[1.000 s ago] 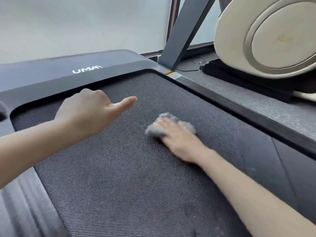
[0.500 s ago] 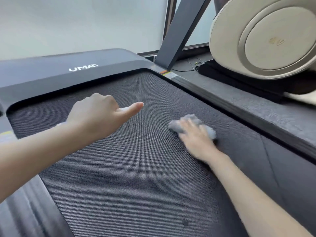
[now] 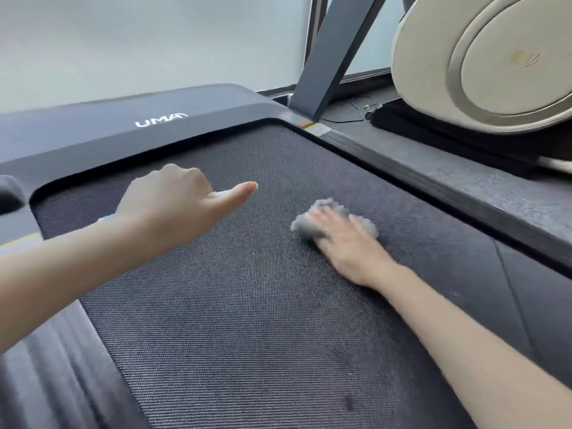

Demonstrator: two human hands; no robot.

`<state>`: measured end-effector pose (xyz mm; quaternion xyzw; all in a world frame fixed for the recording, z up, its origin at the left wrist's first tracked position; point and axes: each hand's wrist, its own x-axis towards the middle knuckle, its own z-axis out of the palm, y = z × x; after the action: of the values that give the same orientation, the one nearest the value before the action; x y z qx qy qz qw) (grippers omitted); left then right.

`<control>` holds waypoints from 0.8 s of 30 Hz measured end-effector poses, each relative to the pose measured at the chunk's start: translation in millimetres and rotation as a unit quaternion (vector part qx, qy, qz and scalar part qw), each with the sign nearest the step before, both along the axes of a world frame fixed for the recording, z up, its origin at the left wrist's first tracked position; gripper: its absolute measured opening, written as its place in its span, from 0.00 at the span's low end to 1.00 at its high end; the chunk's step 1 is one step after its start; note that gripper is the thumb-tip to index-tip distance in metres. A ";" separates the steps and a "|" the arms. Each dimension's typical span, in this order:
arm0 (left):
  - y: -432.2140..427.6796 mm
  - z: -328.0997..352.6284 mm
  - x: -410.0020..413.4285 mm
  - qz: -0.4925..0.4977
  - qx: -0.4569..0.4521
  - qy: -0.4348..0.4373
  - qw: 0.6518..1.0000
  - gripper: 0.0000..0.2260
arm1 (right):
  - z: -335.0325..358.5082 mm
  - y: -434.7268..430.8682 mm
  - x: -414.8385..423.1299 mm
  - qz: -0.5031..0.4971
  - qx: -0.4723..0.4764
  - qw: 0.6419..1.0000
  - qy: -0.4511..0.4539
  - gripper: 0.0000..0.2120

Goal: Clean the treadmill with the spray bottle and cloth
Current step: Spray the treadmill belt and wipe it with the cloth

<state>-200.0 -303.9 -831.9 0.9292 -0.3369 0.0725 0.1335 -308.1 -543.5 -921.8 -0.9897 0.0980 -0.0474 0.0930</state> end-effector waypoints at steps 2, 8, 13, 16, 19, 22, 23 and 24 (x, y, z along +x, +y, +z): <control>3.7 1.8 1.6 0.005 0.004 0.000 1.000 0.37 | -6.4 -43.7 11.1 -0.109 0.012 0.994 0.027 0.24; 12.3 11.4 0.9 -0.003 0.003 -0.006 1.000 0.36 | -12.2 -8.8 13.1 -0.121 0.020 0.992 0.035 0.25; 17.9 16.4 -5.5 0.001 0.017 -0.014 1.000 0.34 | -19.3 136.7 -47.6 0.192 0.009 0.981 -0.034 0.27; 23.1 20.4 -5.3 -0.004 0.022 -0.012 1.000 0.34 | -31.2 166.5 -77.7 0.263 -0.033 0.963 -0.044 0.24; 24.0 25.4 -6.6 -0.004 0.030 -0.021 0.999 0.35 | -22.8 119.6 -72.3 0.236 -0.023 0.970 -0.048 0.23; 21.5 27.0 -11.3 -0.006 0.035 -0.023 0.999 0.35 | -8.0 25.6 -55.9 0.007 0.008 1.000 -0.029 0.22; 20.4 27.0 -13.1 -0.009 0.036 -0.024 0.999 0.35 | -5.8 -2.9 -54.5 -0.084 0.010 0.996 0.007 0.22; 19.6 27.3 -15.0 -0.011 0.036 -0.024 0.999 0.35 | -4.2 -23.2 -52.8 -0.151 0.010 0.988 0.042 0.23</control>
<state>-215.0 -284.3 -804.6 0.9276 -0.3527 0.0807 0.0925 -360.8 -566.7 -926.0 -0.9637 0.2507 -0.0185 0.0900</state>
